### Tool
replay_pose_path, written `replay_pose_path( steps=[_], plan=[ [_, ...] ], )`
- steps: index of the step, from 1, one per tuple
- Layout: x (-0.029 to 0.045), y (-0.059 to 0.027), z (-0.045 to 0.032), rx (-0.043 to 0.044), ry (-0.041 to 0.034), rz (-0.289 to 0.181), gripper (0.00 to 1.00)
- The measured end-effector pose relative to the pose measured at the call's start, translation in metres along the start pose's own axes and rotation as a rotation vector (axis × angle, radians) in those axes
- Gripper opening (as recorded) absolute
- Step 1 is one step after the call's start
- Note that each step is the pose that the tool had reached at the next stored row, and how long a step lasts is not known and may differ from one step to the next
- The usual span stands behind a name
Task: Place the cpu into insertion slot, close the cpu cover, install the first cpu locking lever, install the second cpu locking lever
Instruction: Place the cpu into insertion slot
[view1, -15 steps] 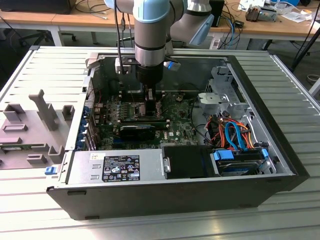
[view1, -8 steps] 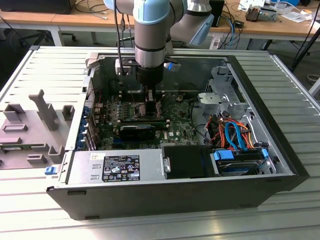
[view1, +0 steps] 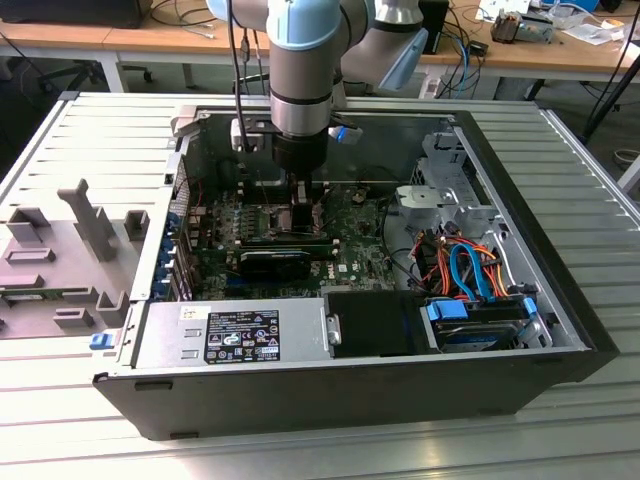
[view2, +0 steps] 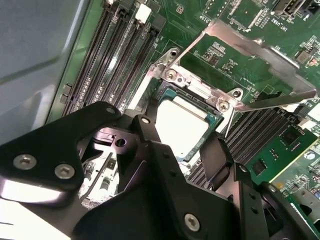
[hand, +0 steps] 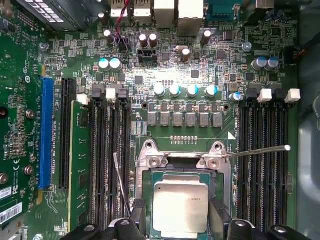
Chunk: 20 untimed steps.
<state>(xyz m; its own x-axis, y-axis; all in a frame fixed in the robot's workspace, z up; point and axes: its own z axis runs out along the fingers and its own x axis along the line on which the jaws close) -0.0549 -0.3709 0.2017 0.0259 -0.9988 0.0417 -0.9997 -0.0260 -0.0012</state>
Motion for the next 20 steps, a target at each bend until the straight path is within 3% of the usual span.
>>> replay_pose_path(
  steps=[2, 7, 15, 20],
  plan=[
    [0.0001, -0.0001, -0.0001, -0.0001, -0.0015, 0.0, 0.62],
    [0.0, -0.0001, -0.0004, 0.0007, -0.0301, 0.0, 0.62],
    [0.0, -0.0001, 0.0005, 0.0007, -0.0309, 0.0, 0.62],
    [0.0, -0.0002, 0.0009, 0.0015, -0.0304, -0.03, 0.62]
  ],
)
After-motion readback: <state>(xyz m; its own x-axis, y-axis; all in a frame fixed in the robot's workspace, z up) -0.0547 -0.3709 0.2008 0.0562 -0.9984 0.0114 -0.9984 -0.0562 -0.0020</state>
